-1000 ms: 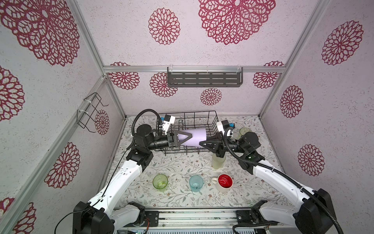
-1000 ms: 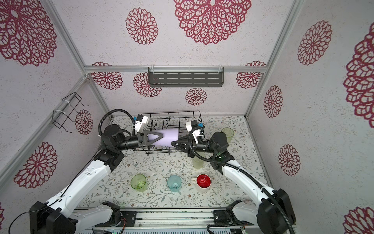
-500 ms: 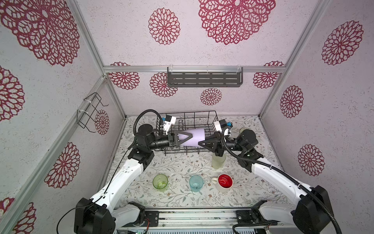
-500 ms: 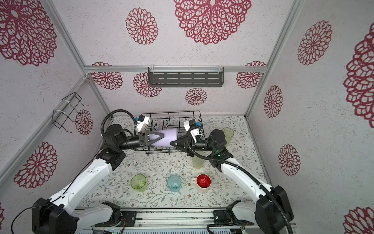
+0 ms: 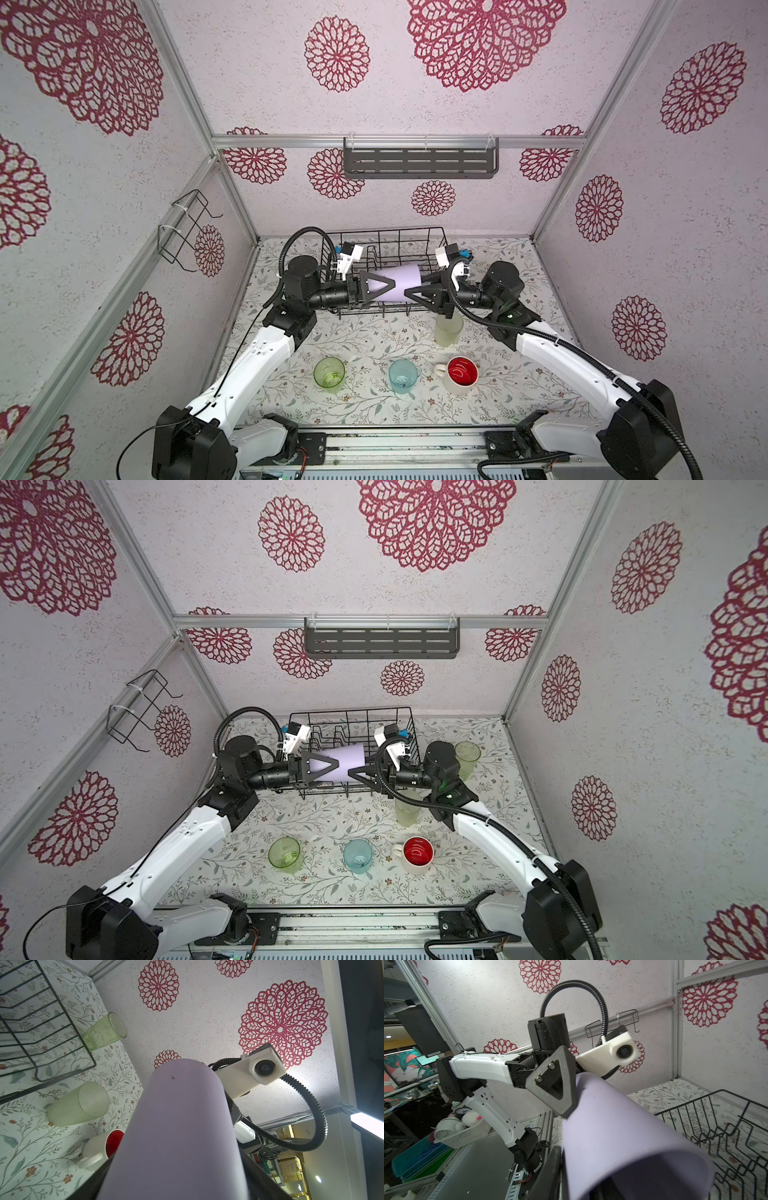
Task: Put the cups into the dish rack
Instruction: 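Grasp the lavender cup with the left gripper while the right gripper releases it, then lower the lavender cup into the rack with the left gripper while the right arm withdraws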
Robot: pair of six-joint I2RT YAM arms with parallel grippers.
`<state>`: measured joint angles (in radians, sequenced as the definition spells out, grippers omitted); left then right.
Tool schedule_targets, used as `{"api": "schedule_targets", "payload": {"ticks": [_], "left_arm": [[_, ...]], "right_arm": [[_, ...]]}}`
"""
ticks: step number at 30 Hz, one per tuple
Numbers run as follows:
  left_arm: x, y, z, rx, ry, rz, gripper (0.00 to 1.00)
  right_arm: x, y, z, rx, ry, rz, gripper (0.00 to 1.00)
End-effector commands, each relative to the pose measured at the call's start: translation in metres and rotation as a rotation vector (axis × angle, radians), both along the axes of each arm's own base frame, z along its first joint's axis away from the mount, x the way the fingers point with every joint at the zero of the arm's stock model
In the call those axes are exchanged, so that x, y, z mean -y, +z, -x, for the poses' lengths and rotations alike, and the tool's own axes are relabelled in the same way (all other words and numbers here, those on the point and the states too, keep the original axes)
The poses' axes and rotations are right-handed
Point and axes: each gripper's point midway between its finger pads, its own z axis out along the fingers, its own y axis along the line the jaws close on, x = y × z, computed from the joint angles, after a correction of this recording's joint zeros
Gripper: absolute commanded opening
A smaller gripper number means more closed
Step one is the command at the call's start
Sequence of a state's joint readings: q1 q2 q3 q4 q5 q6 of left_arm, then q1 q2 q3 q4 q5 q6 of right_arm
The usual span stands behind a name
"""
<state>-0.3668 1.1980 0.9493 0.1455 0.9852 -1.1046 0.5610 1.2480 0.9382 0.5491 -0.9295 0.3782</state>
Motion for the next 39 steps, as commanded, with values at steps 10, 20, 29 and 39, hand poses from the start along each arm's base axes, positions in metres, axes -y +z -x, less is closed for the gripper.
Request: {"api": "schedule_targets", "payload": {"ticks": [10,20,29,39], "left_arm": [[-0.031,-0.020,-0.032,-0.005,0.218,-0.186,0.69],[-0.057,-0.067,-0.072,-0.081,0.407,-0.515,0.63],[-0.062,-0.091,-0.119,-0.113,0.486,-0.835,0.57],[-0.019,-0.122,-0.156,-0.125,0.377,-0.963,0.60]], "right_arm": [[0.044,-0.004,-0.057,-0.004,-0.448,0.069,0.48],[0.139,-0.086,-0.155,-0.324,-0.972,0.290,0.67],[0.155,-0.138,-0.185,-0.507,-1.033,0.470,0.67],[0.167,-0.138,-0.177,-0.482,-1.084,0.490,0.69]]}}
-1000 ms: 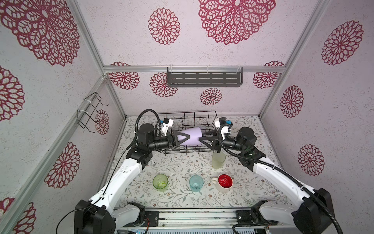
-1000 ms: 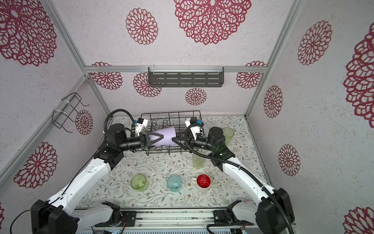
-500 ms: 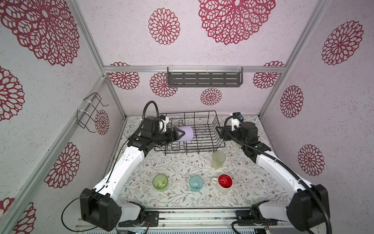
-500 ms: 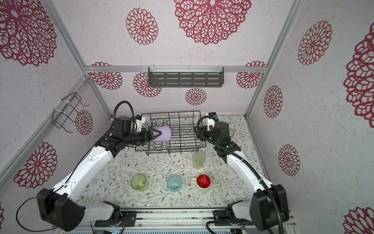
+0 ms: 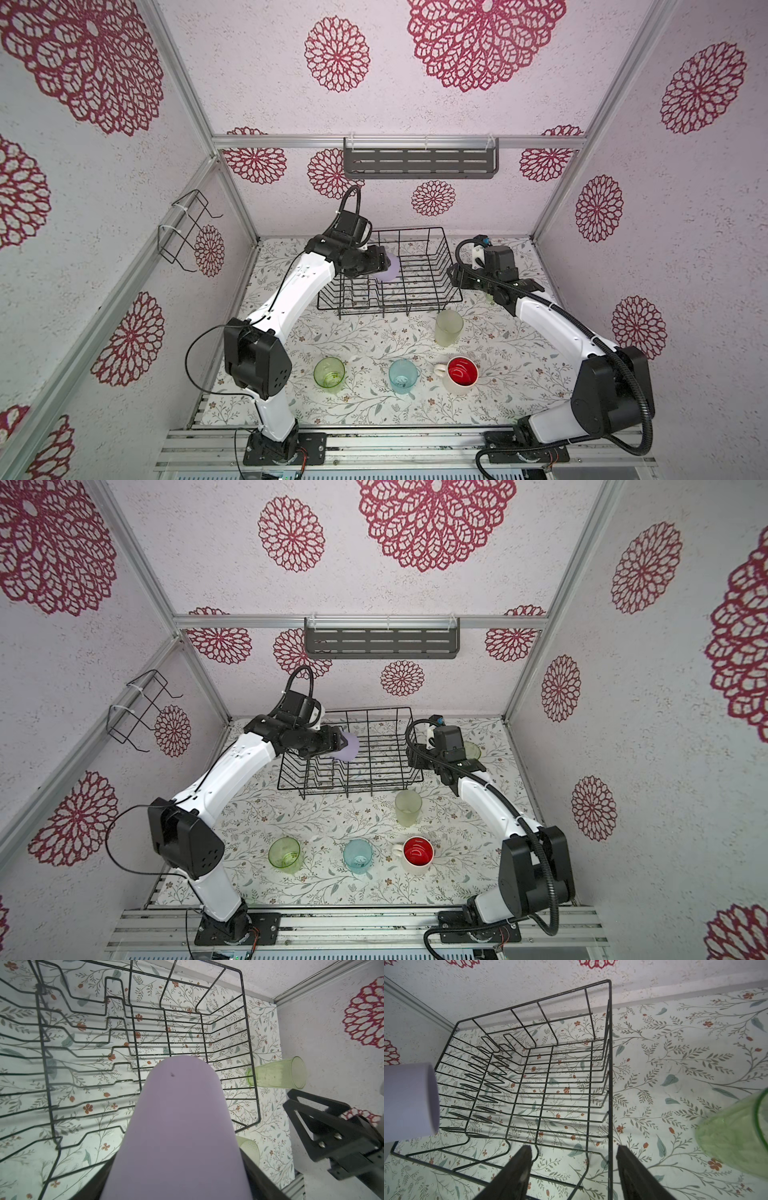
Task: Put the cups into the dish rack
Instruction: 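Lower the lavender cup into the rack with the left gripper while the right arm withdraws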
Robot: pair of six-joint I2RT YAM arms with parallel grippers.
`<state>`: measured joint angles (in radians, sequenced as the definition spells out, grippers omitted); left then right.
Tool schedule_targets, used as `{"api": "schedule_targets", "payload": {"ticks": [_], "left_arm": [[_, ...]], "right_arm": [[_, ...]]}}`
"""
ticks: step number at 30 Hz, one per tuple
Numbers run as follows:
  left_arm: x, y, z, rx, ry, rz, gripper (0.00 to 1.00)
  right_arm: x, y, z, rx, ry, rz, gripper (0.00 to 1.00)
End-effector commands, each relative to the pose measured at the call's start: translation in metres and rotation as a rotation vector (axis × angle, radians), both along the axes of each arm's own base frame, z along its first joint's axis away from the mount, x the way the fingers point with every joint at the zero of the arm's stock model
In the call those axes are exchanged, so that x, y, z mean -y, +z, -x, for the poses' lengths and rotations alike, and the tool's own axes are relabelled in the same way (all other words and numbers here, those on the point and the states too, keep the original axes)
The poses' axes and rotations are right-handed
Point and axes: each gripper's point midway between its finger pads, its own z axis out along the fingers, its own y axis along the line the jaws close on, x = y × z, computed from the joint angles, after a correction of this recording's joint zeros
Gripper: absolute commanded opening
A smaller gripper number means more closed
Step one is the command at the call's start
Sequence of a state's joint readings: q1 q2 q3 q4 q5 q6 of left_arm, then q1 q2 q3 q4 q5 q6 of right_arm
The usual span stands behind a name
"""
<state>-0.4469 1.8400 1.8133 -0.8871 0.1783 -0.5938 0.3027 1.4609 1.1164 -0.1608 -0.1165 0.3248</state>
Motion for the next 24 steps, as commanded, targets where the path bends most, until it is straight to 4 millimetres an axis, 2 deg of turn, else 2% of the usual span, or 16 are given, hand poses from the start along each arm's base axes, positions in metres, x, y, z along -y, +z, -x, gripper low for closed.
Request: {"api": "schedule_targets", "payload": {"ticks": [1,2,4,7,16,24], "left_arm": [[0.004,-0.016,-0.003,-0.042,-0.034,-0.081,0.60],[0.007,-0.021,-0.004,-0.056,-0.046,-0.095,0.60],[0.012,-0.045,-0.007,-0.103,-0.071,-0.137,0.61],[0.017,-0.063,-0.006,-0.148,-0.105,-0.171,0.61],[0.049,-0.095,0.005,-0.211,-0.272,-0.293,0.65],[0.041,-0.115,0.010,-0.254,-0.278,-0.397,0.70]], "right_arm": [[0.011,0.023,0.006,0.053,-0.042,0.016,0.69],[0.013,0.024,0.008,0.059,-0.047,0.025,0.69],[0.018,0.027,0.012,0.068,-0.054,0.045,0.69],[0.024,0.026,0.018,0.075,-0.066,0.067,0.69],[0.029,0.026,0.022,0.080,-0.067,0.098,0.69],[0.029,0.026,0.025,0.080,-0.056,0.108,0.69]]}}
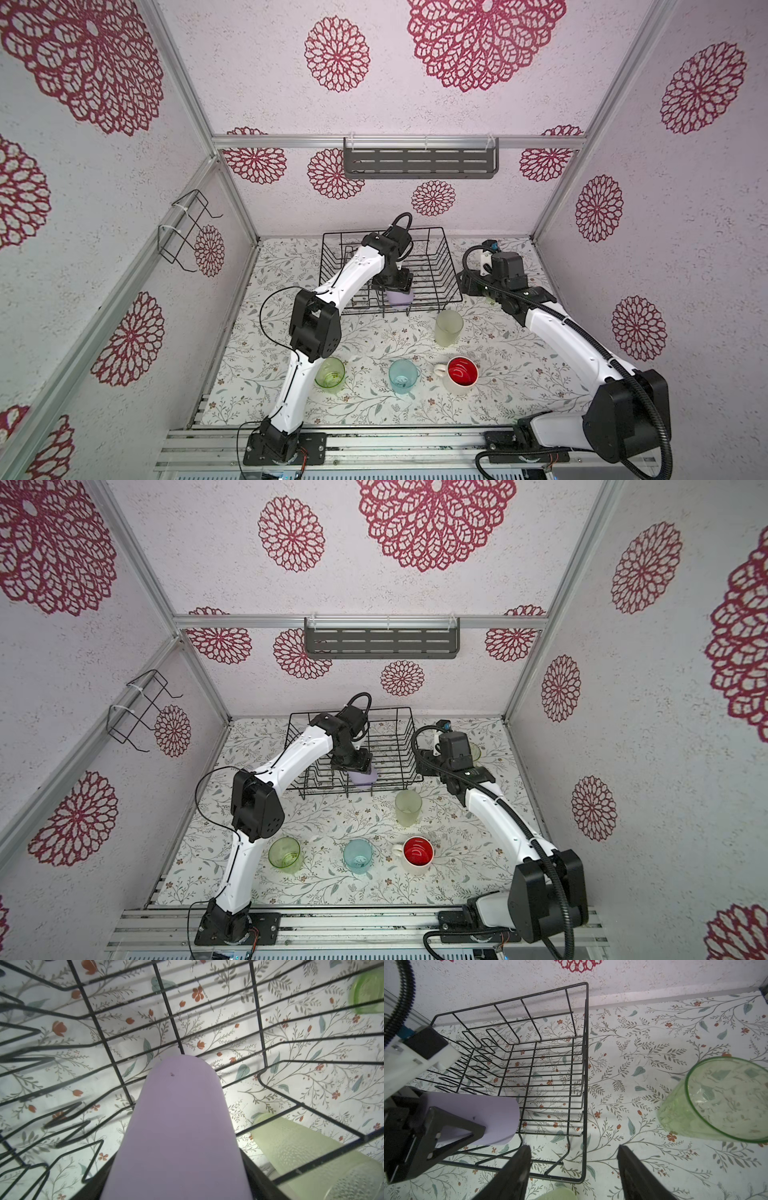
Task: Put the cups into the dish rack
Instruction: 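Lower the lavender cup into the rack with the left gripper while the right arm withdraws, then open the left gripper to release the lavender cup upright in the rack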
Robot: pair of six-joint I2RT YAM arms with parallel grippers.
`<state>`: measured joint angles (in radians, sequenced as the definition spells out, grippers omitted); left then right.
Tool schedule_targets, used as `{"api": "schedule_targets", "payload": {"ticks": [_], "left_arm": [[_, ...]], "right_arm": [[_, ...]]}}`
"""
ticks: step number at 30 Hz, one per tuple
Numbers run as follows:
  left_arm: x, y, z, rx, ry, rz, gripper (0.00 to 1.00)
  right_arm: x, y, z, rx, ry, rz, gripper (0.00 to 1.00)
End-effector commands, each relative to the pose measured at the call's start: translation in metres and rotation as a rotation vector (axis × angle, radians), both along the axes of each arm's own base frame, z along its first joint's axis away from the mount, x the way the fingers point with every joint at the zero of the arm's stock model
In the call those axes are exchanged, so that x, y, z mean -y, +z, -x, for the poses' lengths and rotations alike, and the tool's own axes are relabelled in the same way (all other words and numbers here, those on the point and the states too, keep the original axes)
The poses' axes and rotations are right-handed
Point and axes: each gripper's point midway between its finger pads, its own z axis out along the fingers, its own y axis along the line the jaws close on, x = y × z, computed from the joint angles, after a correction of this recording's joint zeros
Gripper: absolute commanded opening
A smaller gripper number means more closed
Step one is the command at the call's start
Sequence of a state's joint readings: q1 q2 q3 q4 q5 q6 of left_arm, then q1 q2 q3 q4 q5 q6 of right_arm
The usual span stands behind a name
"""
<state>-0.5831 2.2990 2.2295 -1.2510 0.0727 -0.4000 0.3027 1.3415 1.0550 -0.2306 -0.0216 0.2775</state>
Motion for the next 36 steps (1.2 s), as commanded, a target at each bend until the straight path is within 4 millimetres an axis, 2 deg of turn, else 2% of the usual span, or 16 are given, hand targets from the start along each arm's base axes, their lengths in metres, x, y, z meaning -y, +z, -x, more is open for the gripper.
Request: {"api": "schedule_targets", "payload": {"ticks": [1,6,10,15,18,23,29,36], "left_arm": [[-0.010,-0.002,0.003,-0.012,-0.029,-0.053,0.71],[-0.008,-0.006,0.004,-0.018,-0.045,-0.065,0.74],[-0.010,-0.003,-0.003,0.023,-0.032,-0.078,0.81],[-0.006,0.004,-0.010,0.053,-0.020,-0.056,0.85],[-0.003,0.000,-0.010,0.047,-0.027,-0.049,0.86],[0.004,0.002,-0.008,0.035,-0.035,-0.009,0.84],[0.010,0.017,-0.018,0.094,-0.011,0.041,0.83],[0.009,0.021,-0.029,0.134,0.024,0.046,0.79]], "right_arm": [[0.003,0.020,0.000,0.059,-0.002,0.017,0.69],[0.002,0.014,-0.001,0.044,0.001,0.017,0.69],[0.002,0.014,-0.001,0.034,0.004,0.017,0.69],[0.005,0.012,-0.001,0.045,-0.003,0.039,0.69],[0.009,0.008,-0.001,0.029,-0.015,0.061,0.69],[0.010,0.007,-0.001,0.029,-0.017,0.072,0.69],[0.009,0.007,0.000,0.033,-0.014,0.065,0.69],[0.009,0.006,0.002,0.034,-0.009,0.062,0.69]]}}
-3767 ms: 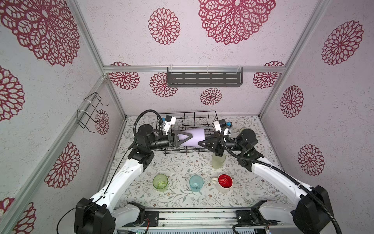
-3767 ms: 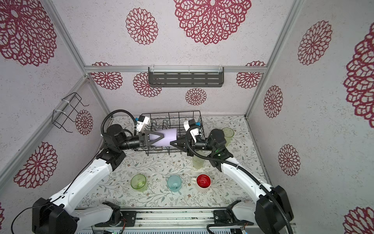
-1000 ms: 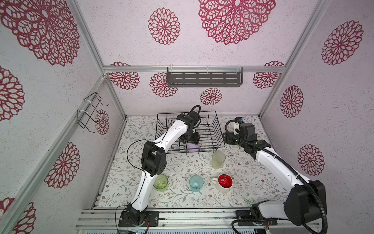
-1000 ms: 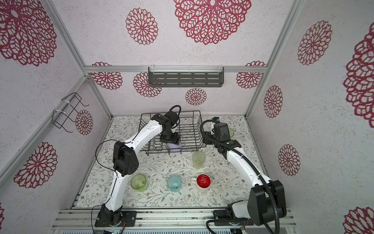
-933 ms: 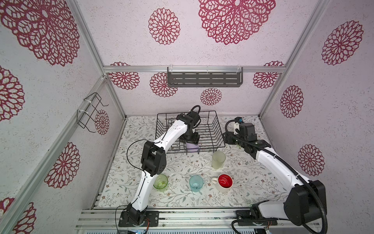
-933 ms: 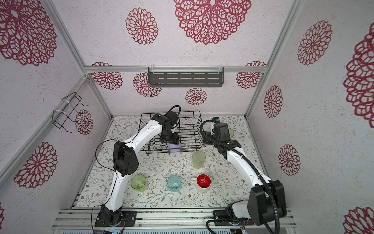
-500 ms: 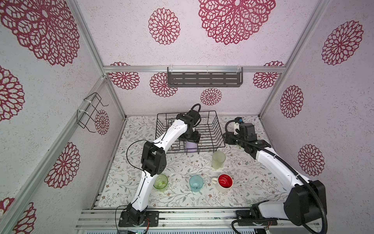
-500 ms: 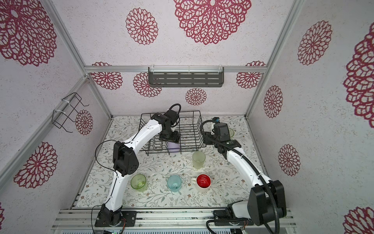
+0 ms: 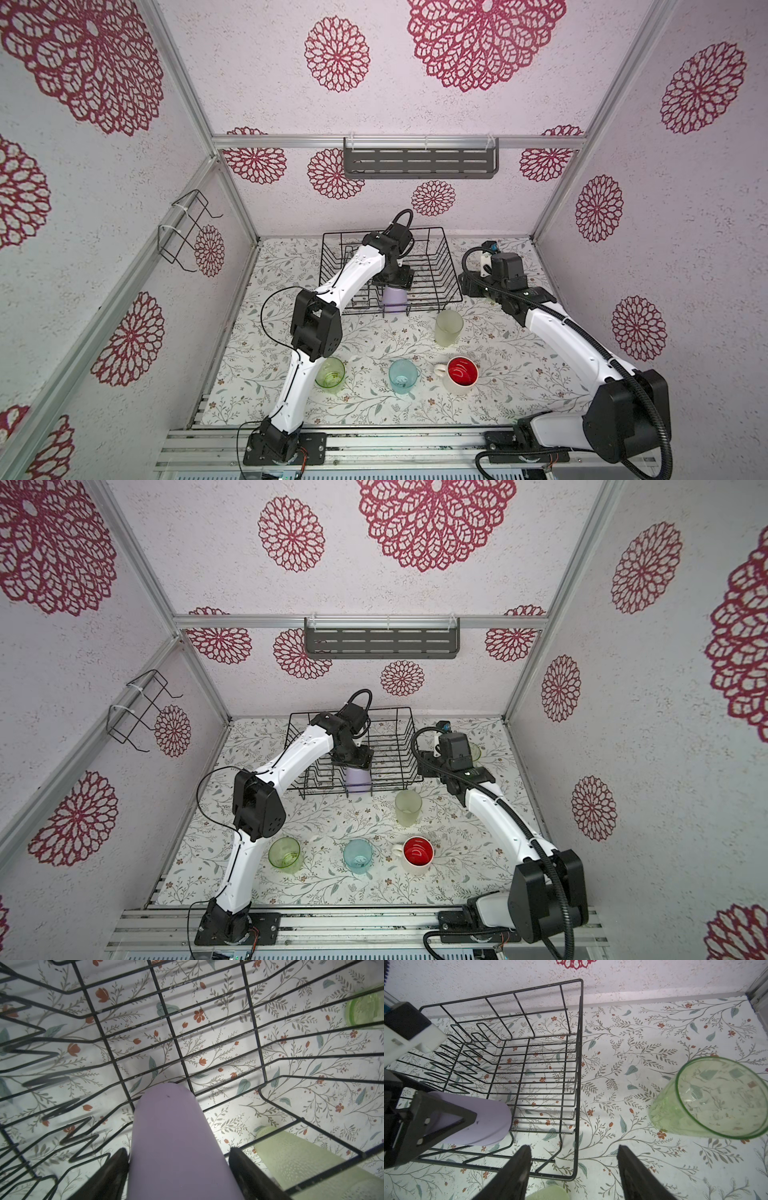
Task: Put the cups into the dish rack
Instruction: 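Open the left gripper to release the lavender cup upright in the rack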
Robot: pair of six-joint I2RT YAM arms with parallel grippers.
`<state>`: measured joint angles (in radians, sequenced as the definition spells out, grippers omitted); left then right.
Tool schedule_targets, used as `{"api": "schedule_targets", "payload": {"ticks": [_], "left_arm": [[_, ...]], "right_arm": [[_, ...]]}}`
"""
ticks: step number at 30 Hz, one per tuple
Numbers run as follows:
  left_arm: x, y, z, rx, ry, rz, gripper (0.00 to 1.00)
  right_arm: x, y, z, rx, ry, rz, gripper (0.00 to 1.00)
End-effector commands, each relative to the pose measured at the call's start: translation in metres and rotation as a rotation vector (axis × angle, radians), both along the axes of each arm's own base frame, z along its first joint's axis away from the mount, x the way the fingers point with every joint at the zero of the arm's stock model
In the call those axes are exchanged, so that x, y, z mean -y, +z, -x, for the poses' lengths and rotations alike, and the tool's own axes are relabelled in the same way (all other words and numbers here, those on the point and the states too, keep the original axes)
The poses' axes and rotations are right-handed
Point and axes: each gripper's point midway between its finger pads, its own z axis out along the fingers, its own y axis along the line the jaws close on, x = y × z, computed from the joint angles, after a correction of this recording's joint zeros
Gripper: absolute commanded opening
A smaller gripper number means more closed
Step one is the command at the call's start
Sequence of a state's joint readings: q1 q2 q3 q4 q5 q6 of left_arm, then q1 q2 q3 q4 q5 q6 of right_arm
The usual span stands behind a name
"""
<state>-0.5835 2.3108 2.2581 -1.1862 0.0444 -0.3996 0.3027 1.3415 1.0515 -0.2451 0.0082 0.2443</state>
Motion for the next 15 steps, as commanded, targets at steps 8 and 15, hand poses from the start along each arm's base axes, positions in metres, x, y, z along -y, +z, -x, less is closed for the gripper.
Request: {"api": "schedule_targets", "payload": {"ticks": [8,15], "left_arm": [[-0.006,0.023,-0.013,0.085,0.051,0.017,0.85],[-0.009,0.070,-0.007,0.168,0.077,0.087,0.88]], "right_arm": [[0.003,0.006,0.004,0.028,-0.001,0.011,0.69],[-0.001,0.002,0.004,0.001,0.010,-0.005,0.70]]}}
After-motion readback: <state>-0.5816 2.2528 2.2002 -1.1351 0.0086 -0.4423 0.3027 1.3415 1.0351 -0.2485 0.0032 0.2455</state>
